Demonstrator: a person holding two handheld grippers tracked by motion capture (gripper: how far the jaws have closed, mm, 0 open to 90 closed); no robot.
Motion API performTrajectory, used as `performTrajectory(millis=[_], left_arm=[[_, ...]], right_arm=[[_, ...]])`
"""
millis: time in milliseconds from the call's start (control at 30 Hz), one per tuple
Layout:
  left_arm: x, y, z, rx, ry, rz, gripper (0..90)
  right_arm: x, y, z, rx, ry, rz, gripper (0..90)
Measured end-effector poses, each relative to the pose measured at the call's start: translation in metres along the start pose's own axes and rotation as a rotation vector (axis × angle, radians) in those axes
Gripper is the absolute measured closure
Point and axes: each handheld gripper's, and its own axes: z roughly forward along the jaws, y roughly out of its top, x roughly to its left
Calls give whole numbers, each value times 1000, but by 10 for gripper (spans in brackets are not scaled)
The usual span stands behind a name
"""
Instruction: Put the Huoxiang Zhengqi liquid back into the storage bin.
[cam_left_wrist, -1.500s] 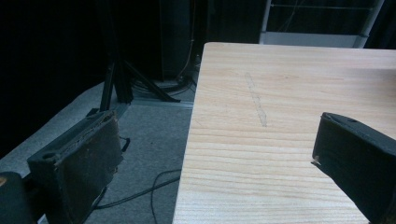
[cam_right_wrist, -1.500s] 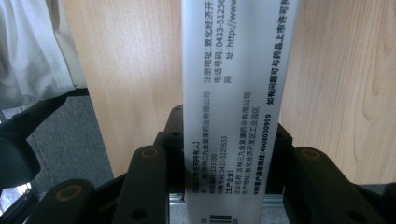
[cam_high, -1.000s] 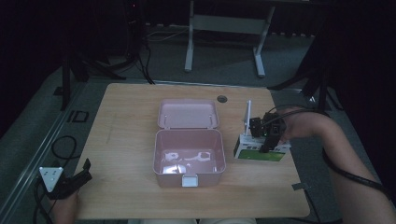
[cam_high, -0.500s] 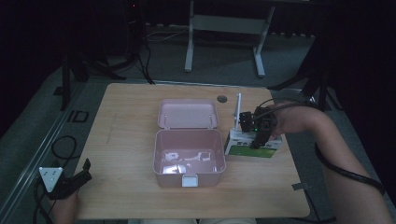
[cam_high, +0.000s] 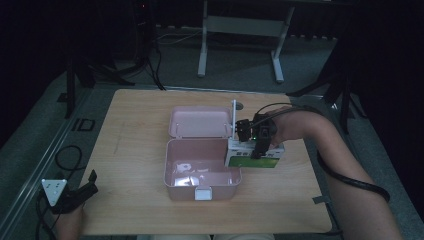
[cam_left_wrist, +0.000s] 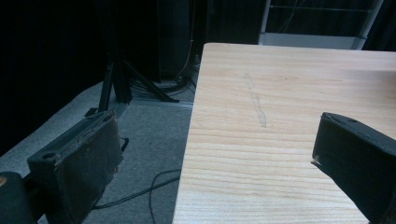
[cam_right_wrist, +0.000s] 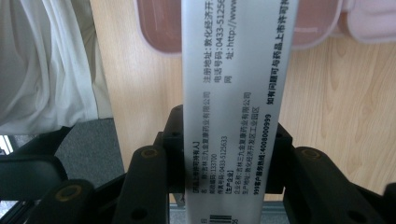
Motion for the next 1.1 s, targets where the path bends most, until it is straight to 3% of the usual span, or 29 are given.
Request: performTrajectory(millis=[500,1100], left_arm=[[1,0,0,0,-4,-2,16],[1,0,0,-2,-7,-6,16]], right_arm=[[5,46,3,13,6,-46,629],[12,91,2,-11,8,-84,629]])
